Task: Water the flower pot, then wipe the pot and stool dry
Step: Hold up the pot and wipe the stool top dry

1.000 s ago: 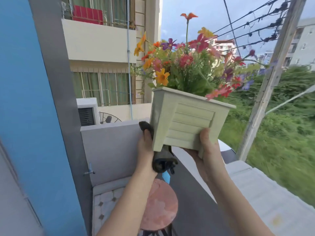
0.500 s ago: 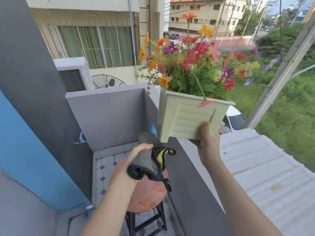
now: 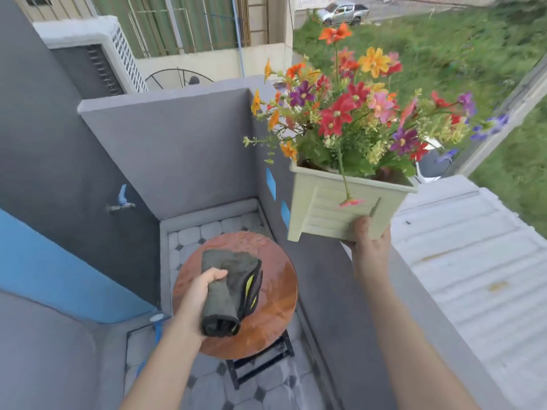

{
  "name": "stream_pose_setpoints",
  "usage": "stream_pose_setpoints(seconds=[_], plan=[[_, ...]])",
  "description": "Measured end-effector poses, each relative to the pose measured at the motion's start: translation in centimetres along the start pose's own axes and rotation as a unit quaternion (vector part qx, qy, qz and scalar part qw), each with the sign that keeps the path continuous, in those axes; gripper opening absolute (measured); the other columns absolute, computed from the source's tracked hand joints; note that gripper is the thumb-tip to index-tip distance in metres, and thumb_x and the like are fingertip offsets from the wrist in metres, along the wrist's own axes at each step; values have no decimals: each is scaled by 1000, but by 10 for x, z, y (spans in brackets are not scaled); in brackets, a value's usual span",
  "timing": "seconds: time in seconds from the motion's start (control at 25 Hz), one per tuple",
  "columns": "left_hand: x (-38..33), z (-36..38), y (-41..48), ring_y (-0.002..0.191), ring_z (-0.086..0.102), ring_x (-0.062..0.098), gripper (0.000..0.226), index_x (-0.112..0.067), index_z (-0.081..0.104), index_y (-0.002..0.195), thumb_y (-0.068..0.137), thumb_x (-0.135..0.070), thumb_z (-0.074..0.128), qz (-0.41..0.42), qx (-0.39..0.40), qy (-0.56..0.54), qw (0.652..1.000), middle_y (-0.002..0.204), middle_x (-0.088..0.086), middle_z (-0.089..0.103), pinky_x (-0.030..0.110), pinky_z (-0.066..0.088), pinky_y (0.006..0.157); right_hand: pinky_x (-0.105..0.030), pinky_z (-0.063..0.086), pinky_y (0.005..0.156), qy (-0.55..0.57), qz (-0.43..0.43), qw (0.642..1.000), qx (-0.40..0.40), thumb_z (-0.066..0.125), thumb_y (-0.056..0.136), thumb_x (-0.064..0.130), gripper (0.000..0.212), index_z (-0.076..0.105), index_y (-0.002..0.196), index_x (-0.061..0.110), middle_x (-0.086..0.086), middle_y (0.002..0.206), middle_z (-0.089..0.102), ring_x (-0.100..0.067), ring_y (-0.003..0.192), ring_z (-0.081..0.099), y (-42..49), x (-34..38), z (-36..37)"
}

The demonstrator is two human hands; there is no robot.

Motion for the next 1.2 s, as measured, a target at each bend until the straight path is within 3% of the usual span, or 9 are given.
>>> stream_pose_setpoints(seconds=[0.24, 0.48, 0.6, 0.68, 0.76, 0.8, 0.96, 1.04, 1.2], plan=[[5, -13, 41, 63, 58, 28, 19, -5, 63, 96, 80, -14, 60, 22, -39, 19, 999, 78, 13, 64, 31, 46, 58, -50, 54, 86, 8, 17, 1000, -22, 72, 63, 68, 64, 51, 116, 39, 6, 114, 60, -20, 111, 57, 14, -34, -8], [-60, -21, 46, 93, 63, 16, 37, -13, 58, 123, 87, -1, 57, 266, -1, 170, 949, 109, 2, 67, 33, 49, 79, -35, 58, 70, -9, -3, 999, -42, 70, 69, 62, 59, 48, 116, 33, 6, 110, 58, -6, 98, 61, 23, -37, -13], [-54, -5, 32, 114, 56, 12, 43, -17, 59, 122, 84, 3, 61, 422, 49, 468, 774, 124, -4, 61, 38, 45, 98, -31, 58, 68, -23, -9, 999, -36, 66, 77, 49, 42, 48, 112, 33, 8, 106, 58, 2, 91, 63, 26, -39, -12], [3, -3, 40, 132, 38, 11, 56, -23, 55, 129, 79, -1, 64, 413, 115, 647, 630, 135, -11, 50, 47, 41, 104, -28, 58, 65, -40, -3, 999, -38, 60, 81, 38, 31, 48, 109, 34, 10, 102, 58, 1, 88, 63, 25, -43, -14], [60, -12, 47, 132, 38, 14, 69, -32, 52, 129, 66, -21, 79, 409, 161, 768, 466, 135, -16, 51, 51, 49, 94, -37, 59, 70, -54, 5, 998, -41, 61, 79, 41, 33, 50, 109, 37, 8, 102, 60, -10, 94, 63, 24, -44, -14], [77, -18, 50, 127, 48, 17, 74, -33, 56, 125, 57, -30, 85, 388, 170, 798, 428, 131, -14, 57, 48, 54, 86, -46, 58, 78, -58, 7, 997, -41, 63, 77, 45, 36, 52, 111, 38, 4, 106, 61, -18, 101, 63, 23, -44, -14], [78, -19, 39, 105, 66, 22, 46, -37, 62, 118, 74, -53, 64, 429, 182, 786, 407, 123, -7, 65, 36, 54, 67, -65, 42, 98, -101, 20, 994, -27, 69, 75, 58, 73, 45, 134, 22, -19, 135, 52, -38, 126, 50, 20, -50, -16], [82, -21, 34, 96, 65, 22, 45, -42, 59, 120, 85, -64, 40, 440, 185, 790, 386, 125, -6, 64, 36, 49, 63, -63, 46, 95, -97, 20, 995, -32, 67, 76, 57, 65, 47, 129, 26, -15, 131, 55, -38, 125, 51, 18, -46, -13], [98, 3, 30, 128, 43, 16, 41, -51, 36, 134, 94, -59, 30, 489, 236, 781, 306, 139, -19, 48, 49, 35, 95, -40, 57, 77, -53, 19, 998, -34, 61, 73, 49, 46, 46, 115, 38, 9, 107, 59, -25, 108, 59, 20, -44, -9]])
Point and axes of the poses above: each hand's wrist, its own y-axis towards the middle knuckle, its own z-axis out of the palm, x = y × z, the point moved 9 cm from there along y, towards the middle knuckle
